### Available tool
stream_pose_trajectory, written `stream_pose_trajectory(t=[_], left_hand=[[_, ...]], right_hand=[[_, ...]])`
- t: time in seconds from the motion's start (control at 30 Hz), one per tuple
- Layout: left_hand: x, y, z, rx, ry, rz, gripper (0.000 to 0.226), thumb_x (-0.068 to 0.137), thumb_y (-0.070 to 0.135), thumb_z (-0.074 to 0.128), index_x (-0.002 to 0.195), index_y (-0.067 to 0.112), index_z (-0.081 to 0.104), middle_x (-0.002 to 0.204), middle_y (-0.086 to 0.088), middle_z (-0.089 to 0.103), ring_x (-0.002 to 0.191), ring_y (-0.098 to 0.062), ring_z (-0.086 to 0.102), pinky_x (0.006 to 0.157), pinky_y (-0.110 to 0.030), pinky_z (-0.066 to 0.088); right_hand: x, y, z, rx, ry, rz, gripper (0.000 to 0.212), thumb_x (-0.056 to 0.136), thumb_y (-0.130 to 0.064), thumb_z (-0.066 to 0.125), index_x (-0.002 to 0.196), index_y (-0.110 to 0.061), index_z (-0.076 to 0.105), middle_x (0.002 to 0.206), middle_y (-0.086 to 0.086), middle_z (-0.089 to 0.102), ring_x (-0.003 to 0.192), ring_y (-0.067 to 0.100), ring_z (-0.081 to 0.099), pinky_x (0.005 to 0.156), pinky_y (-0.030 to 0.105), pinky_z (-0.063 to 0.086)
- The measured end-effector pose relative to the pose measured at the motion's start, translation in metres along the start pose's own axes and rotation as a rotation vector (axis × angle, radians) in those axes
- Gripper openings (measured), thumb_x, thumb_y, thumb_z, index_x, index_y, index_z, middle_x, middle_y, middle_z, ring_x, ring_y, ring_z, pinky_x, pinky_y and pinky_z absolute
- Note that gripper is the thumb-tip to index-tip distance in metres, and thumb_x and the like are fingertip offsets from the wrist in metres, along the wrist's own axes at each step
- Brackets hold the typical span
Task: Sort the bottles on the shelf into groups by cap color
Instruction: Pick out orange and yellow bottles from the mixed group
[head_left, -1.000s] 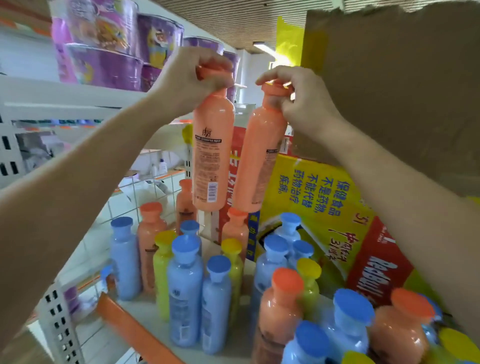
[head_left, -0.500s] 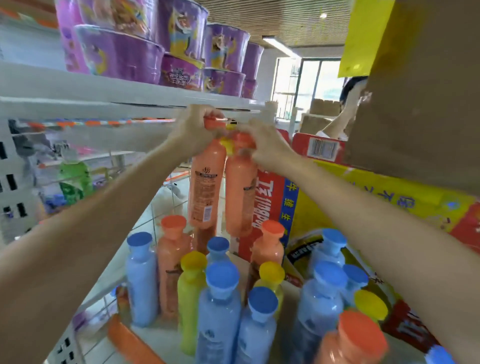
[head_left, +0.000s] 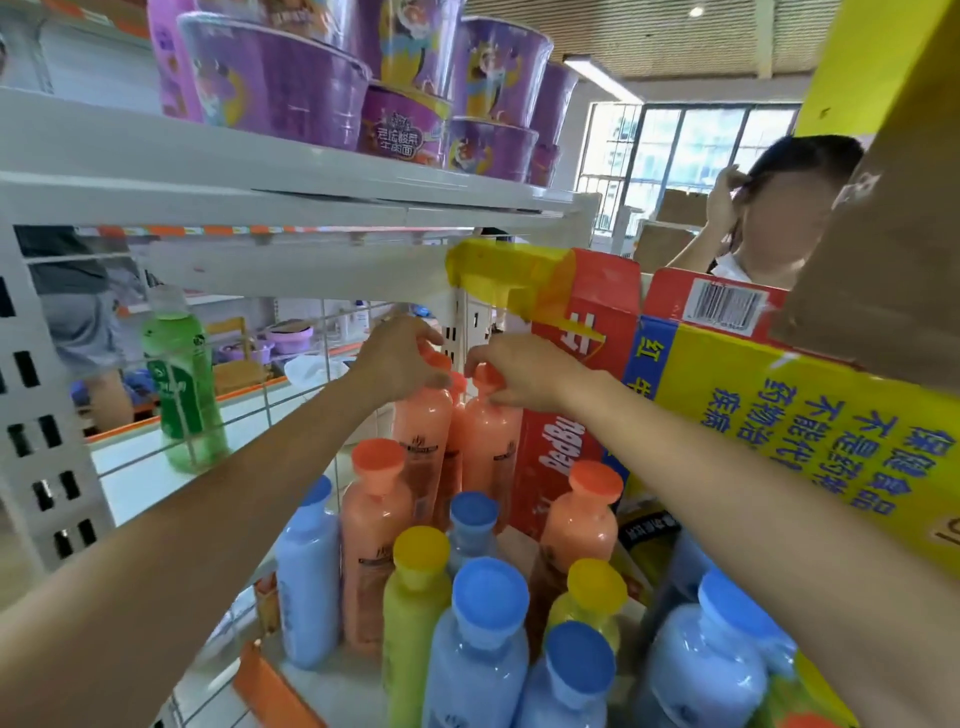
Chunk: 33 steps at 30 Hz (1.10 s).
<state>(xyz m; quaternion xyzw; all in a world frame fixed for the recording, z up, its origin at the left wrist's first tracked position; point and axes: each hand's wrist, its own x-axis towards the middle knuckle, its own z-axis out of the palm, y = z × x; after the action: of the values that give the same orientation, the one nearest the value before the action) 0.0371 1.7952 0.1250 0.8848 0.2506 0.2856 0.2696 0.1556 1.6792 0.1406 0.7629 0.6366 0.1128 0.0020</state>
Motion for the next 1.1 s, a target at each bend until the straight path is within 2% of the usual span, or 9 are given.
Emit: stream_pose_trajectory(t=[0.13, 0.23, 0.37, 0.43, 0.6, 0.77, 0.87, 0.97, 1.1], left_hand=[[0.003, -0.015, 0.008, 0.028, -0.045, -0.055, 0.055, 0.064, 0.012, 0.082, 0.115, 0.007, 0.061, 0.116, -0.010, 0.062, 0.107, -0.022, 0.056, 0.085, -0.027, 0.042], [0.004, -0.023, 0.012, -0.026, -0.061, -0.106, 0.057, 0.061, 0.008, 0.083, 0.113, 0.006, 0.062, 0.114, -0.009, 0.064, 0.103, -0.021, 0.058, 0.083, -0.026, 0.044], [0.003, -0.028, 0.017, -0.099, -0.085, -0.120, 0.054, 0.061, 0.003, 0.082, 0.111, 0.005, 0.063, 0.111, -0.010, 0.064, 0.089, -0.013, 0.055, 0.060, -0.016, 0.042], [0.003, -0.031, 0.021, -0.097, -0.090, -0.118, 0.052, 0.063, 0.001, 0.080, 0.112, 0.005, 0.062, 0.111, -0.010, 0.064, 0.087, -0.012, 0.053, 0.055, -0.012, 0.037], [0.002, -0.037, 0.025, -0.073, -0.065, -0.102, 0.048, 0.064, 0.005, 0.080, 0.109, 0.006, 0.064, 0.112, -0.009, 0.064, 0.092, -0.012, 0.052, 0.074, -0.024, 0.038], [0.000, -0.043, 0.019, 0.089, -0.114, -0.039, 0.045, 0.066, 0.018, 0.080, 0.109, 0.013, 0.066, 0.111, -0.004, 0.065, 0.097, -0.016, 0.059, 0.080, -0.028, 0.044], [-0.003, -0.044, 0.015, 0.099, -0.130, -0.025, 0.044, 0.070, 0.024, 0.078, 0.111, 0.016, 0.065, 0.114, -0.002, 0.065, 0.101, -0.017, 0.059, 0.087, -0.033, 0.047], [-0.005, -0.044, 0.017, 0.138, -0.148, -0.001, 0.039, 0.081, 0.025, 0.068, 0.118, 0.014, 0.061, 0.121, -0.004, 0.061, 0.109, -0.020, 0.056, 0.095, -0.036, 0.044], [-0.007, -0.043, 0.017, 0.167, -0.211, 0.035, 0.033, 0.089, 0.017, 0.055, 0.121, 0.007, 0.059, 0.126, -0.012, 0.057, 0.116, -0.026, 0.051, 0.100, -0.037, 0.038]], right_hand=[[0.007, 0.005, 0.013, -0.019, -0.019, 0.002, 0.037, 0.081, -0.019, 0.066, 0.117, -0.016, 0.055, 0.104, 0.010, 0.059, 0.097, 0.024, 0.055, 0.067, 0.029, 0.035], [0.012, 0.008, 0.023, -0.054, -0.024, 0.013, 0.039, 0.081, -0.020, 0.067, 0.117, -0.016, 0.055, 0.107, 0.009, 0.060, 0.101, 0.025, 0.056, 0.071, 0.031, 0.040], [0.016, 0.010, 0.033, -0.093, -0.031, 0.041, 0.041, 0.082, -0.023, 0.066, 0.120, -0.018, 0.053, 0.113, 0.006, 0.061, 0.105, 0.024, 0.056, 0.078, 0.032, 0.044], [0.018, 0.011, 0.035, -0.099, -0.019, 0.045, 0.040, 0.083, -0.023, 0.065, 0.121, -0.018, 0.053, 0.115, 0.005, 0.061, 0.106, 0.024, 0.056, 0.079, 0.032, 0.044], [0.018, 0.009, 0.039, -0.143, 0.005, 0.049, 0.040, 0.088, -0.021, 0.059, 0.127, -0.017, 0.050, 0.119, 0.007, 0.060, 0.111, 0.026, 0.053, 0.084, 0.034, 0.045], [0.016, 0.004, 0.041, -0.188, 0.013, 0.070, 0.041, 0.089, -0.016, 0.057, 0.129, -0.018, 0.049, 0.122, 0.010, 0.054, 0.113, 0.028, 0.050, 0.085, 0.036, 0.044], [0.014, 0.002, 0.037, -0.161, -0.003, 0.102, 0.041, 0.087, -0.015, 0.057, 0.128, -0.017, 0.051, 0.123, 0.009, 0.054, 0.114, 0.028, 0.051, 0.084, 0.035, 0.044], [0.012, 0.000, 0.034, -0.136, -0.012, 0.128, 0.041, 0.087, -0.014, 0.059, 0.127, -0.017, 0.053, 0.122, 0.008, 0.057, 0.114, 0.027, 0.051, 0.086, 0.036, 0.044], [0.008, -0.003, 0.034, -0.170, -0.030, 0.137, 0.043, 0.088, -0.007, 0.052, 0.129, -0.016, 0.051, 0.120, 0.010, 0.059, 0.112, 0.029, 0.054, 0.086, 0.038, 0.046]])
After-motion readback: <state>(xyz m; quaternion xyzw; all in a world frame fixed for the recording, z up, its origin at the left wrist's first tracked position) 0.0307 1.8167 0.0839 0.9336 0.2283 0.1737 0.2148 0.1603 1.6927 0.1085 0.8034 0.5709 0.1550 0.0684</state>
